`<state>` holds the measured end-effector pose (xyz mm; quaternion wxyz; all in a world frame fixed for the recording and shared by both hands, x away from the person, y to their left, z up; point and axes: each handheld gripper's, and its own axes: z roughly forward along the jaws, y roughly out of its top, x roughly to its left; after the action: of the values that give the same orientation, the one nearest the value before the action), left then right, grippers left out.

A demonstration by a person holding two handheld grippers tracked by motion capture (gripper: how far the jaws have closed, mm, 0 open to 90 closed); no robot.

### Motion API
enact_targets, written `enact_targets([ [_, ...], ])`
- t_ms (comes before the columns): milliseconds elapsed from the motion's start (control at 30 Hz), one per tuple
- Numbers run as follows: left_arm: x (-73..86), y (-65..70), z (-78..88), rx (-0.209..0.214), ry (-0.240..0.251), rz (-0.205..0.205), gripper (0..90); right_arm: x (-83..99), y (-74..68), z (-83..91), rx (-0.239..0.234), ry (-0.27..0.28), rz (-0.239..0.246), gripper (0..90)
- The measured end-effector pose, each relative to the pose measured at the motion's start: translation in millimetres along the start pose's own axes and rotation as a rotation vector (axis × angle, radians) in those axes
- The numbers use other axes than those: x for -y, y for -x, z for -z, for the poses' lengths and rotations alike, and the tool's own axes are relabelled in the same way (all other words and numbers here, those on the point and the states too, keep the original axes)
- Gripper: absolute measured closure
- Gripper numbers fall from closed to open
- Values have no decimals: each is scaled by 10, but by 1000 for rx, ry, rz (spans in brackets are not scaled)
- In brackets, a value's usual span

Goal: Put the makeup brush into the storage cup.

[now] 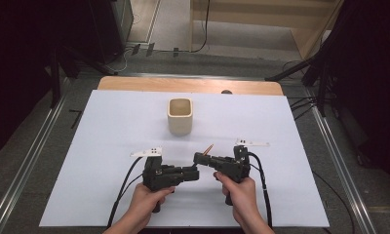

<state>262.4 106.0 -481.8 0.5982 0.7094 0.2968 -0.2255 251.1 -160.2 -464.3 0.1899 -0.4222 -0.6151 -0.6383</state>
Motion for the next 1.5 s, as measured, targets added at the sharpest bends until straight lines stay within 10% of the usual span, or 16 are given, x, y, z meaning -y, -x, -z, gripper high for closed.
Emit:
enact_targets([
  [433,-130,34,68,-31,-99,-58,440,-57,16,33,23,-43,-7,836],
  [1000,-236,30,128,-61,-280,-136,359,-165,17,-9,41,-199,48,835],
  [1500,-254,-7,70,-61,-346,-168,325,-234,20,-149,16,-351,136,835],
])
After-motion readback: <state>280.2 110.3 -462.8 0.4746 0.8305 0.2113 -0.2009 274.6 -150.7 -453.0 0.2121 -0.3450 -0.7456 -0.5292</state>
